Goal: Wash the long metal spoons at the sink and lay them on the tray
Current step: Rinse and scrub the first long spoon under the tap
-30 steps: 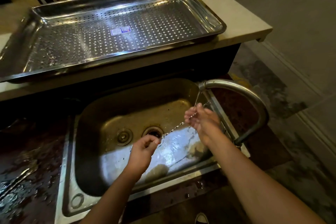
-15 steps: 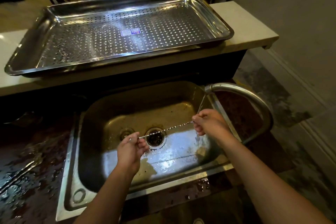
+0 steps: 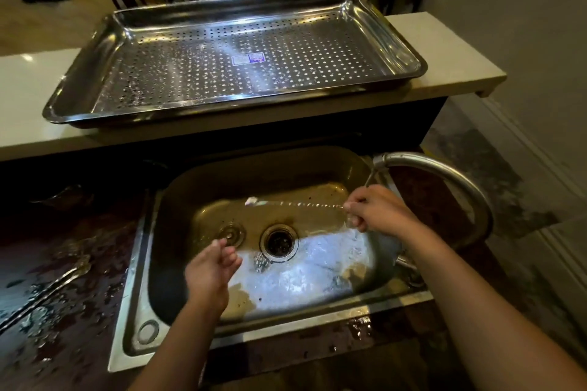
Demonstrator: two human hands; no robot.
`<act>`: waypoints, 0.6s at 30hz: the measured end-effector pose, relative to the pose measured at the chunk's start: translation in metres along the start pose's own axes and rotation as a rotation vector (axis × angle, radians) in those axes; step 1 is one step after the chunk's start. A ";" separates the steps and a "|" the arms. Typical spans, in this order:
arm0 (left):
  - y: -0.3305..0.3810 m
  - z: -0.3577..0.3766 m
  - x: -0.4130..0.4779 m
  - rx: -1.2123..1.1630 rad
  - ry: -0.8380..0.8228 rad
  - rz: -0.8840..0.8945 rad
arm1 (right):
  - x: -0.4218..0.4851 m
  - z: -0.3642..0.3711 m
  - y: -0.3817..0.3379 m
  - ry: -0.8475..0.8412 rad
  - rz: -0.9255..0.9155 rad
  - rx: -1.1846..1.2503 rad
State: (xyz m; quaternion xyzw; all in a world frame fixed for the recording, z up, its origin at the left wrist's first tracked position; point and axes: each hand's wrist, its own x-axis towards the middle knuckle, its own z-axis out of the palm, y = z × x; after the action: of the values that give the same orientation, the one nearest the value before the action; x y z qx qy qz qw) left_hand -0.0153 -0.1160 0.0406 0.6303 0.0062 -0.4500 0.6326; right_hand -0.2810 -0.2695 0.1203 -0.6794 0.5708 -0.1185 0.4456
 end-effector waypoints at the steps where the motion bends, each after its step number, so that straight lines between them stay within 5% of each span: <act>1: 0.000 -0.013 0.000 0.101 0.000 0.050 | -0.004 0.001 0.002 0.006 0.030 0.093; 6: -0.003 -0.106 -0.004 1.263 -0.035 0.612 | -0.016 0.032 0.014 -0.064 0.172 0.383; 8: -0.002 -0.143 -0.006 1.514 -0.074 0.808 | -0.020 0.059 0.016 -0.201 0.257 0.503; 12: -0.001 -0.173 -0.008 1.741 0.032 0.777 | -0.019 0.123 0.008 -0.461 0.374 0.590; 18: -0.003 -0.177 -0.002 1.740 0.079 0.669 | -0.002 0.222 -0.022 -0.392 0.482 0.473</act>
State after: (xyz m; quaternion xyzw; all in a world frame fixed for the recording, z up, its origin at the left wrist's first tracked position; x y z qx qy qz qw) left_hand 0.0811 0.0282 0.0030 0.8664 -0.4934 -0.0691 0.0339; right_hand -0.1188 -0.1648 0.0096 -0.4139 0.5750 -0.0067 0.7057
